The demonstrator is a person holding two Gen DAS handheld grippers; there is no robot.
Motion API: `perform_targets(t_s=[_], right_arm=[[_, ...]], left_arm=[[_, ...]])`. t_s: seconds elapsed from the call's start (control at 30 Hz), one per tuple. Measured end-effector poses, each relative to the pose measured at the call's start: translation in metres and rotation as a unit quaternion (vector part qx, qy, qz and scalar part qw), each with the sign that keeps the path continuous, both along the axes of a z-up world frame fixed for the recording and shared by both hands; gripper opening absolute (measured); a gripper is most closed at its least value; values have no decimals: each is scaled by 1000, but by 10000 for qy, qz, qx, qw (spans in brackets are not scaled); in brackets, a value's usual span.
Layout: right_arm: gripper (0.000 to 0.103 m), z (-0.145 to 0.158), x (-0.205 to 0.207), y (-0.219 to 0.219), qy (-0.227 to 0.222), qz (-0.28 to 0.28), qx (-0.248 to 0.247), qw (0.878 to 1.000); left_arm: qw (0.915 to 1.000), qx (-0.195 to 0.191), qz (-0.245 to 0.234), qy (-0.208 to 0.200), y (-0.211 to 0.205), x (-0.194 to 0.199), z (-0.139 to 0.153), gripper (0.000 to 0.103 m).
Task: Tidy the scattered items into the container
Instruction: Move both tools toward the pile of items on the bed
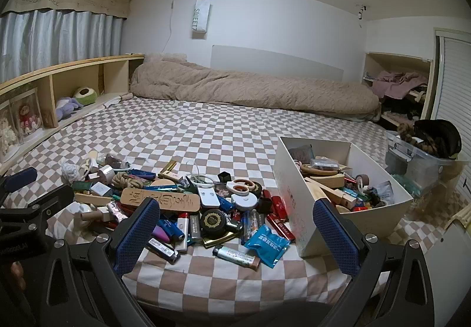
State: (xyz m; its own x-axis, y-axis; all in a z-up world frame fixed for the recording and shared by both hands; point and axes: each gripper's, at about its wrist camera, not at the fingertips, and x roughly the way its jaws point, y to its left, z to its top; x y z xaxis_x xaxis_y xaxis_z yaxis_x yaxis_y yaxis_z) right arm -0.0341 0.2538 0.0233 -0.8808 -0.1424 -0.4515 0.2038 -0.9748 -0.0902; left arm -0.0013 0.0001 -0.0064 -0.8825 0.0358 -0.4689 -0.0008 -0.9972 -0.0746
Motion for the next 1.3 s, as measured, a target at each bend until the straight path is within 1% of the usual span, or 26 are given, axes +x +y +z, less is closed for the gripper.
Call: perform_targets(t_s=[0.47,0.7,1.13,1.23,1.3], right_arm=[[103,-1,0,-1,-21,25,24,10000],[103,-3,-4,-1,-76,18,45,10000],[103,-17,-20,6,-282,-93,-71,9995],[103,-22,-23,7,-272,-179,-96,9994],[103,-28,-27,7,-312,-234,-102,9992]], left_arm=[[10000,6,33,-13,-1,-1,-1,103],[9999,27,129,-55,-7,-5,-2,103],[9988,-71,428,-223,-24,-15,-18,103],[9985,-17,485,-269,-31,-17,-23,103],[9979,-58,554,-328,-33,-19,-27,103]])
